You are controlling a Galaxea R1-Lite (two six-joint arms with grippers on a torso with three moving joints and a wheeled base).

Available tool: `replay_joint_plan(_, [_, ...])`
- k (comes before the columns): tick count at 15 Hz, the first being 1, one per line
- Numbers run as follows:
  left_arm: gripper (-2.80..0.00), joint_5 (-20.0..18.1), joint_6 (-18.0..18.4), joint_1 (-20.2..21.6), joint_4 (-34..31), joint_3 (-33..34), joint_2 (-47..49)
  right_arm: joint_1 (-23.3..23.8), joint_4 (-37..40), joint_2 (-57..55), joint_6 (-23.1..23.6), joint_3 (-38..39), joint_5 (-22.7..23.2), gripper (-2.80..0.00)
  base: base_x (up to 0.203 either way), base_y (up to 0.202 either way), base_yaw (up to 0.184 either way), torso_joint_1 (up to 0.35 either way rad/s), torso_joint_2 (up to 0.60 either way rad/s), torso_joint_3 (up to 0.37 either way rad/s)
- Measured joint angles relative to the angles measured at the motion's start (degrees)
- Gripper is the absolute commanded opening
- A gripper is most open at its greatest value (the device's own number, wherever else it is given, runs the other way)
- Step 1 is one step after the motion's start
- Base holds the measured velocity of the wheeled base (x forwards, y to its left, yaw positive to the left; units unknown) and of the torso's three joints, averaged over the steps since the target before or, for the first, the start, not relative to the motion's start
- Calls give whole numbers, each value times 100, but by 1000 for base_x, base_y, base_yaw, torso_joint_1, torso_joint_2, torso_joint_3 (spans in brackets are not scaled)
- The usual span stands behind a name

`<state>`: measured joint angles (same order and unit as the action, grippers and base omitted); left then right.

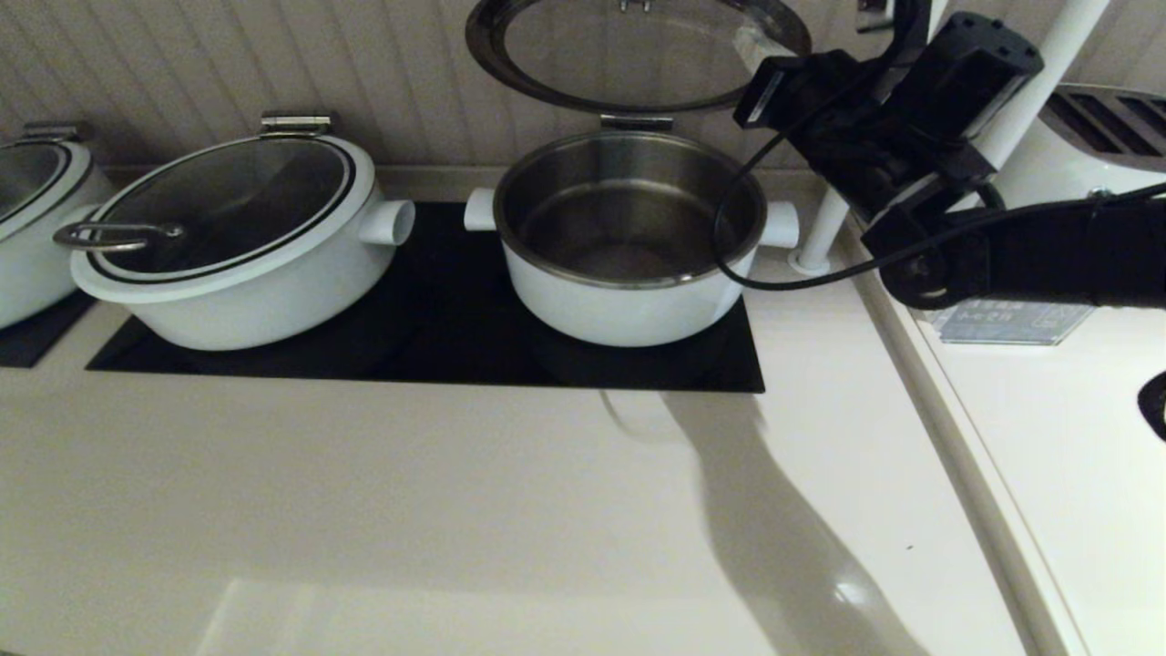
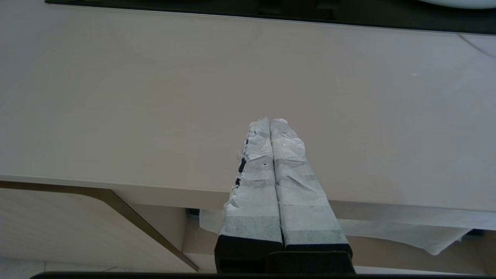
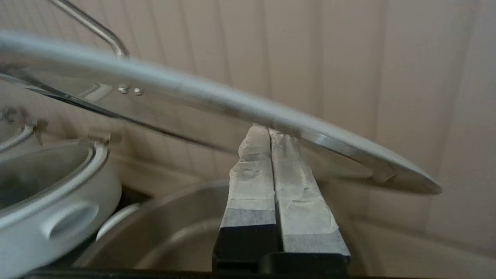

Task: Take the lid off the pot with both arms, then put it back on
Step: Open the pot lid completely

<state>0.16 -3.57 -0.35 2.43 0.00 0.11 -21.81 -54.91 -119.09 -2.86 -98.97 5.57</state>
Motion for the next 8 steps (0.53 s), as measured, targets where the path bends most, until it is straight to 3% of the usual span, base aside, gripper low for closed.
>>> replay_joint_plan(8, [-280, 0, 0, 1, 0, 0, 0, 208, 19, -109, -11, -395, 276, -280, 0, 0, 0, 0, 0, 0])
